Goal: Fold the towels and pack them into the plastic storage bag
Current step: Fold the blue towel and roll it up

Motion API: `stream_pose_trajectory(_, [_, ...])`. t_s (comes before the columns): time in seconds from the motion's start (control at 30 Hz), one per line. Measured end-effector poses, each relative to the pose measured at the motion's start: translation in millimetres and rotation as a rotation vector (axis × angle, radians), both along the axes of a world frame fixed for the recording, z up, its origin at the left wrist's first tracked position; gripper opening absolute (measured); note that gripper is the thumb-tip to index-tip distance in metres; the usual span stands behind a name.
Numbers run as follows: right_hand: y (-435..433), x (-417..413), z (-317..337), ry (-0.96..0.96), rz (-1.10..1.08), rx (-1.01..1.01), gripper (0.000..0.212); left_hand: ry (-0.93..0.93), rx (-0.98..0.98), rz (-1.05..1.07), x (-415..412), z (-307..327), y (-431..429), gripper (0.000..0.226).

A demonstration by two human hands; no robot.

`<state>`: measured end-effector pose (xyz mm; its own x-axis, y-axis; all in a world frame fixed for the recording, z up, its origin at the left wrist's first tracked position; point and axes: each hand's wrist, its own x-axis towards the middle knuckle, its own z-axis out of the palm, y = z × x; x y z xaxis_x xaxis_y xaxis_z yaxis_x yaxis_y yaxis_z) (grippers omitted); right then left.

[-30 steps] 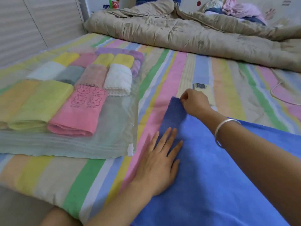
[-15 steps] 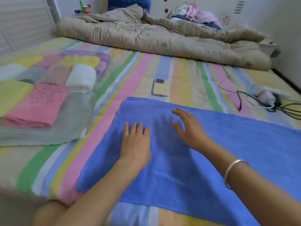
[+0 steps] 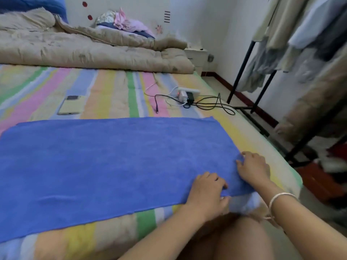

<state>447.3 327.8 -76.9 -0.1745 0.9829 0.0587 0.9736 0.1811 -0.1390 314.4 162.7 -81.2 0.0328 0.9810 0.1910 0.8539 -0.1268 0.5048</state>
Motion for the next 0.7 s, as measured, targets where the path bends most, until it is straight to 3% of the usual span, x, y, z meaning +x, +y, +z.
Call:
stream_pose_trajectory(0.1, [3,0,13,0.174,-0.052,-0.163,0.050,-0.051,-0.082,0.056,-1,1,9,0.039])
stream_pose_trajectory(0.17, [-1,-15,25,0.359,-0.057,-0.283,0.043,-0.250,-0.143,0.108,-8,7,12,0.027])
stream_pose_trajectory(0.23, [-12,-40,38,0.512,-0.005,-0.331,0.031,-0.616,-0.228,0.178,-18,21,13,0.019])
stream_pose_trajectory(0.33, [-45,-94,59,0.693,0.197,-0.464,0.022,-1.249,-0.322,0.397,-58,43,0,0.026])
stream_pose_trajectory(0.43, [-90,-143,85,0.890,0.454,-0.809,0.023,-1.607,-0.367,0.590,-127,52,-33,0.041])
stream_pose_trajectory(0.53, [-118,-174,91,0.860,0.690,-1.119,0.028,-1.601,-0.413,0.719,-179,46,-70,0.033])
stream_pose_trajectory(0.6, [-119,-192,81,0.796,0.705,-1.042,0.023,-1.611,-0.447,0.711,-198,38,-88,0.036])
stream_pose_trajectory(0.7, [-101,-219,60,0.732,0.618,-0.711,0.014,-1.540,-0.494,0.750,-208,31,-99,0.043])
